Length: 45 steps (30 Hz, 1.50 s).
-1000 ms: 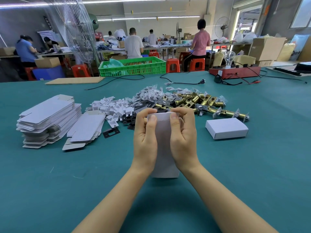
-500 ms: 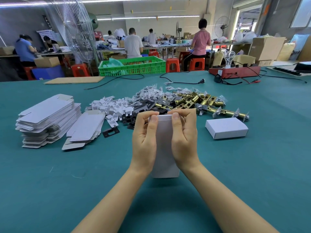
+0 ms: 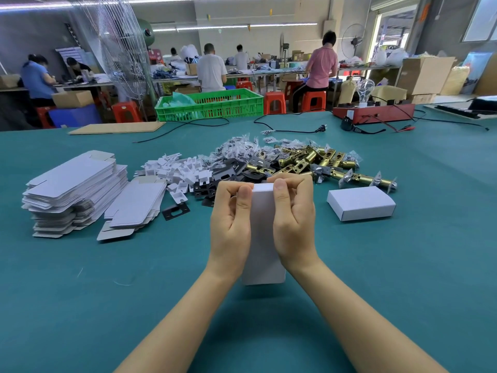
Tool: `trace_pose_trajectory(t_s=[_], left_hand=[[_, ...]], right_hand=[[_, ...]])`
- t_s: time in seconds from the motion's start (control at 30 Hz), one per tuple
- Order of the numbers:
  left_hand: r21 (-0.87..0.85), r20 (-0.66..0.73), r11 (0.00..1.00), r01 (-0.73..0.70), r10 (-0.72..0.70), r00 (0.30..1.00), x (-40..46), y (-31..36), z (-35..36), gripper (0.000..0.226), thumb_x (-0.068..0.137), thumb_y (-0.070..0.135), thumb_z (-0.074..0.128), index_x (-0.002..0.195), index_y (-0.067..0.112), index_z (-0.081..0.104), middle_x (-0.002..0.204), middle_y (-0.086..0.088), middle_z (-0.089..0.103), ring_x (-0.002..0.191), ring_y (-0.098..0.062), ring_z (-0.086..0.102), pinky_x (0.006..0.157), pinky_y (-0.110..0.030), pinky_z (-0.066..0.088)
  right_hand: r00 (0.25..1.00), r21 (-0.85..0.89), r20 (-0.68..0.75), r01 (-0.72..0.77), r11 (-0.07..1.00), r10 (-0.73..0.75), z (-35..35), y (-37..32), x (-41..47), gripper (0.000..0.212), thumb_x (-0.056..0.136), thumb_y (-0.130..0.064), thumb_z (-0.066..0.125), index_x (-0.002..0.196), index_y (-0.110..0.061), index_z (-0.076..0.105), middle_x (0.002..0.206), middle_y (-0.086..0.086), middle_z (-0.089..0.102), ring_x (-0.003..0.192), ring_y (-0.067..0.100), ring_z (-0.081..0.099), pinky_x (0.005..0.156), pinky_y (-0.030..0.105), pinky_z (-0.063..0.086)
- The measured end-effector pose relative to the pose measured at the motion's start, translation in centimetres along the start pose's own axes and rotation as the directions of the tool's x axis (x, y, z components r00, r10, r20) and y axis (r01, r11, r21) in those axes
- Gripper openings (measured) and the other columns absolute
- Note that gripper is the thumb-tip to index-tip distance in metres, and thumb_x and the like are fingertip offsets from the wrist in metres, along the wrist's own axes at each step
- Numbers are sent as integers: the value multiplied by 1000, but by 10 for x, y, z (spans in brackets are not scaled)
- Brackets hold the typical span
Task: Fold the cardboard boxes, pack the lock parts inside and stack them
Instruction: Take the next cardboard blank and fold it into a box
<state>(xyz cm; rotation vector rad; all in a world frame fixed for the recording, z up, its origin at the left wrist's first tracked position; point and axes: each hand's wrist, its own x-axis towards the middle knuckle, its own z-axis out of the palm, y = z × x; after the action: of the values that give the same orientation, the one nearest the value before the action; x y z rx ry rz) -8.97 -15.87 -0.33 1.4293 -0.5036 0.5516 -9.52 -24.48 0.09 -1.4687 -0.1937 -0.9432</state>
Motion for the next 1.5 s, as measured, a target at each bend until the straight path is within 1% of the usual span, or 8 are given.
trace_pose_trajectory(t_s=[0.33, 0.53, 0.73, 0.8, 0.97, 1.13, 1.33, 1.5], left_hand=[[87, 6, 993, -79, 79, 997, -1, 1, 1, 12, 99, 24, 45, 94, 30, 53, 81, 24, 54, 70, 2, 47, 68, -11, 38], [194, 52, 973, -122, 114, 992, -5, 2, -1, 36, 92, 19, 58, 121, 35, 45, 120, 14, 54, 110, -9, 54, 95, -26, 44], [413, 46, 825, -386, 404, 914, -3, -3, -5, 36, 93, 18, 61, 126, 15, 49, 116, 7, 52, 111, -10, 44, 101, -21, 36], [446, 116, 735, -511, 519, 847, -2, -5, -6, 31, 93, 20, 58, 123, 13, 53, 118, 3, 55, 114, -13, 44, 104, -24, 34], [489, 268, 560, -668, 632, 727, -2, -15, -9, 40, 86, 2, 69, 119, 13, 50, 125, 1, 53, 116, -28, 47, 105, -31, 36], [475, 369, 522, -708, 612, 699, -5, -28, -12, 35, 88, -1, 59, 117, 16, 51, 126, 4, 52, 119, -27, 46, 98, -44, 41], [579, 410, 522, -627, 478, 777, -5, -47, -17, 32, 82, 12, 73, 109, 21, 57, 121, -2, 67, 125, -29, 43, 102, -55, 36], [545, 200, 793, -272, 192, 961, -2, -48, -19, 45, 88, 39, 60, 130, 23, 55, 144, -7, 46, 136, -23, 33, 114, -39, 24]], right_hand=[[1000, 30, -8, -5, 1000, 5, -1, -3, 1, 7, 93, -16, 42, 94, -23, 44, 95, 0, 57, 87, 4, 54, 79, 13, 40], [1000, -22, -17, -23, 999, 22, -5, 0, 3, 14, 95, -22, 40, 100, -21, 53, 100, -1, 58, 96, 10, 54, 85, 17, 39], [993, 3, -2, -117, 993, 117, -5, 1, 5, 28, 96, -39, 37, 94, -36, 65, 97, -19, 58, 98, 12, 54, 85, 24, 41], [979, 33, 35, -202, 979, 201, -7, 2, 7, 40, 90, -52, 38, 89, -24, 66, 89, -5, 61, 82, 16, 53, 73, 31, 41], [870, 86, 121, -490, 868, 479, -12, 5, 10, 64, 79, -71, 41, 67, -8, 52, 57, 6, 47, 51, 19, 41, 47, 28, 31], [574, 126, 441, -801, 586, 690, -20, 16, 13, 70, 80, -73, 47, 97, -8, 67, 84, 13, 64, 74, 27, 60, 58, 29, 45], [548, 256, 381, -836, 485, 744, -28, 29, 15, 16, 88, -21, 53, 94, -7, 58, 71, 5, 57, 53, 15, 54, 51, 25, 44], [582, 236, 357, -813, 532, 731, -31, 39, 14, 30, 83, -1, 46, 100, -10, 70, 85, 2, 72, 64, 16, 65, 57, 24, 53]])
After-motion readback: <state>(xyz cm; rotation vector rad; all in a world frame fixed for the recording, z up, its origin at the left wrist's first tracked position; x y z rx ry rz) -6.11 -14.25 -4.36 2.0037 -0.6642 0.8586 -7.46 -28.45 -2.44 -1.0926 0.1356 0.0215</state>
